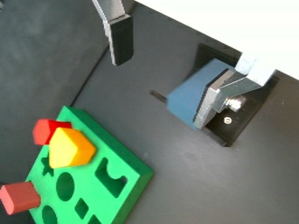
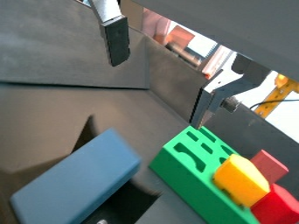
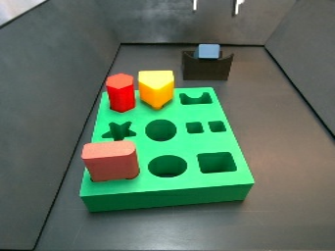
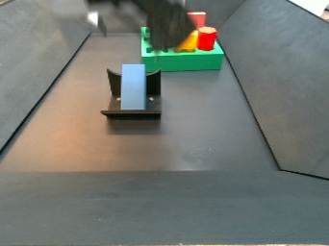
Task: Pick up the rectangle object. Move up. Place the rectangle object on the fixture. Regrasp the rectangle object. Move to above the board. Insert the rectangle object.
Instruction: Regrasp the rectangle object.
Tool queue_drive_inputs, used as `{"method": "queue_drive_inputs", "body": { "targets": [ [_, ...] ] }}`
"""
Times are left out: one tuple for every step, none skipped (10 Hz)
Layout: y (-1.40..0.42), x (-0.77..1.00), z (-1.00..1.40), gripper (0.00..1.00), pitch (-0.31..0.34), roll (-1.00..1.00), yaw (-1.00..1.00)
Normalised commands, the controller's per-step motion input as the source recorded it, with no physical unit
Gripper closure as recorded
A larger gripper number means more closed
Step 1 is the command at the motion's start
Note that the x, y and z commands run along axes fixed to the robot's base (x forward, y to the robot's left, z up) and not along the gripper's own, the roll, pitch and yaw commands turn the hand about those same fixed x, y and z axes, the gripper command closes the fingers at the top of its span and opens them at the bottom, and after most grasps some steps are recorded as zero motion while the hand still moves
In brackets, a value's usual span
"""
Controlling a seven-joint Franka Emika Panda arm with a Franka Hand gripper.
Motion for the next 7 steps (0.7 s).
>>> {"method": "queue_drive_inputs", "body": {
  "targets": [
    [-0.66,-0.07,0.53,0.00,0.028,1.00,0.02],
    [-0.47,-0.05,0.30,0.00,0.026,1.00,0.02],
    [-0.28,-0.04,0.07,0.00,0.024,1.00,0.02],
    [-0.04,-0.02,0.02,0.00,0.022,1.00,0.02],
    [0.00,-0.02,0.03,0.00,0.021,1.00,0.02],
    [-0.01,-0.03,0.01,0.00,0.019,1.00,0.02],
    [-0.03,-0.03,0.00,0.00,0.011,1.00,0.02]
  ]
}}
